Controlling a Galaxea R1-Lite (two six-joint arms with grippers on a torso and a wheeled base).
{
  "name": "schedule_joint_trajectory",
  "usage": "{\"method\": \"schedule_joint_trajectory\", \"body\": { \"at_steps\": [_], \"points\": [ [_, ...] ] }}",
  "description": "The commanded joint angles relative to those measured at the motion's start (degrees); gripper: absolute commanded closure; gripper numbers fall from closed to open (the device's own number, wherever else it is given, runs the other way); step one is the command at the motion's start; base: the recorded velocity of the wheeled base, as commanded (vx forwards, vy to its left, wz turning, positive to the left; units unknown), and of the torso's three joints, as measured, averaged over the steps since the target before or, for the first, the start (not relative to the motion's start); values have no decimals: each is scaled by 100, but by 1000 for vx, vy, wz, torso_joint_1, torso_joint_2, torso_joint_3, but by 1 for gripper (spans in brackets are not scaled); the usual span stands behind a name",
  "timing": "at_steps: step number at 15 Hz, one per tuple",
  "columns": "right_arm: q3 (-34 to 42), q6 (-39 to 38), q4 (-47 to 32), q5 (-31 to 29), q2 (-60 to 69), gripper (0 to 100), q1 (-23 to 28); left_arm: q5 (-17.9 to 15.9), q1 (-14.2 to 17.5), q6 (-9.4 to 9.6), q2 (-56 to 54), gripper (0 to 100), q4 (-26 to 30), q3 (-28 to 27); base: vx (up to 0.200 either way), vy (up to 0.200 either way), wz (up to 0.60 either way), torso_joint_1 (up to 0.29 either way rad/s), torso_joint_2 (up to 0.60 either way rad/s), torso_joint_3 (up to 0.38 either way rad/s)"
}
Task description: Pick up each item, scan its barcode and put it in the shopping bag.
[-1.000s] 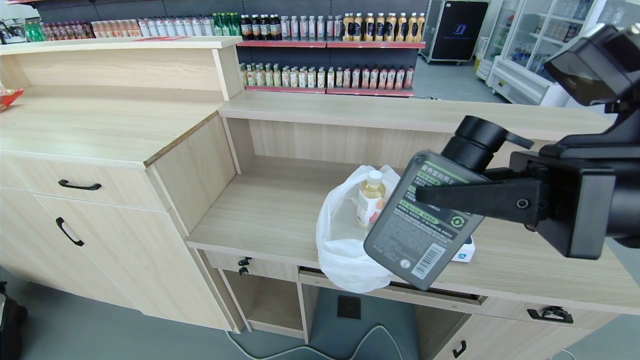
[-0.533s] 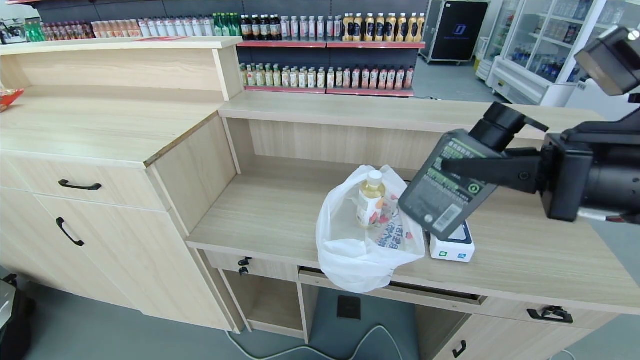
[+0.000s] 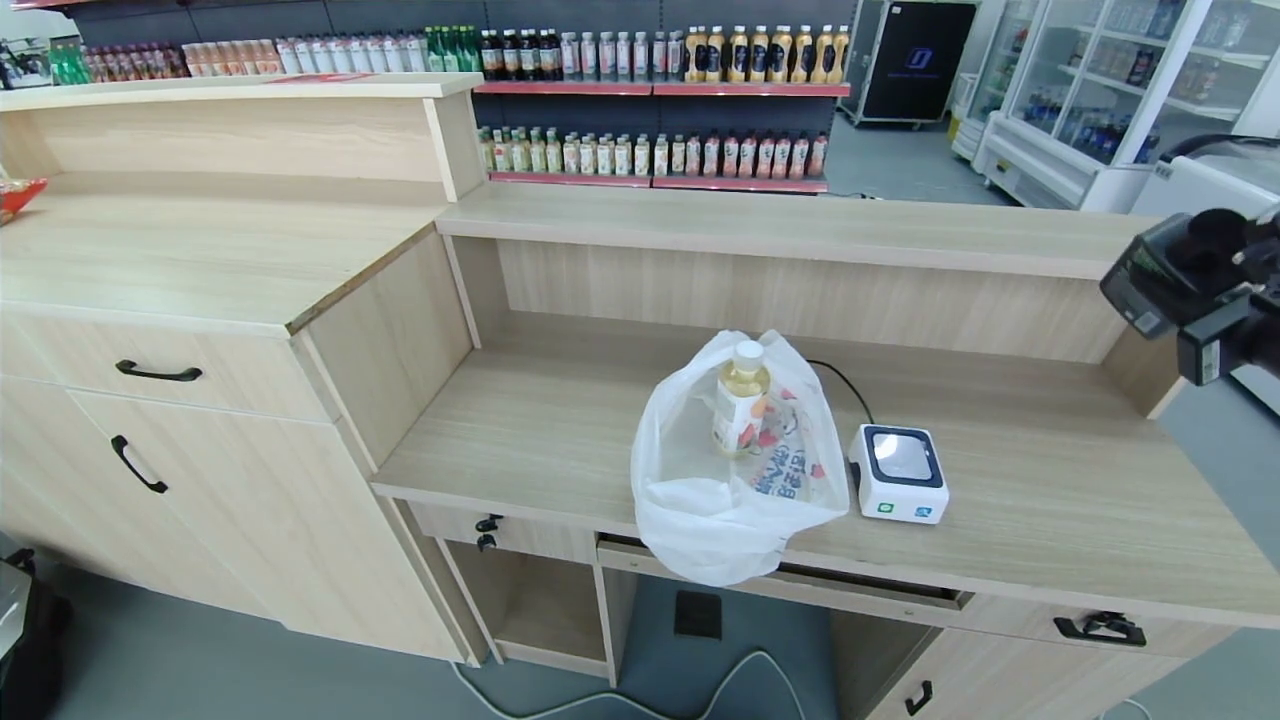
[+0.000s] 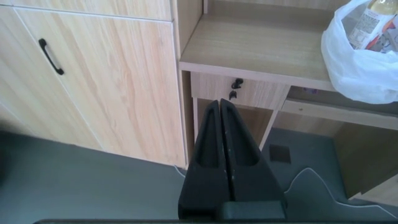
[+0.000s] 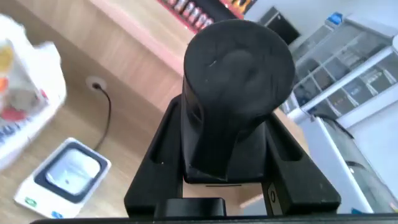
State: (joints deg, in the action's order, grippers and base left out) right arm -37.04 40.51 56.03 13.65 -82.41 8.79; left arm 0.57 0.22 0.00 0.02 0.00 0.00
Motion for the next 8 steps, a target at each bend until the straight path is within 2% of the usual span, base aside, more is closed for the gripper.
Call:
{"method": "schedule_joint_trajectory", "body": {
  "at_steps": [1,2,4,6,8],
  "points": [
    [153,106,400,67,-452,100,387,4,4,0,-2,100,0,0,0,0,0,0,0,0],
    [205,124,760,67,-575,100,448,4,4,0,-2,100,0,0,0,0,0,0,0,0],
    [188,212,875,173,-671,100,580,4,4,0,-2,100,0,0,0,0,0,0,0,0],
    [311,757,760,102,-777,100,861,4,4,0,-2,100,0,0,0,0,600,2,2,2],
    [285,853,673,102,-961,100,870,4,4,0,-2,100,0,0,0,0,600,0,0,0]
  ]
}}
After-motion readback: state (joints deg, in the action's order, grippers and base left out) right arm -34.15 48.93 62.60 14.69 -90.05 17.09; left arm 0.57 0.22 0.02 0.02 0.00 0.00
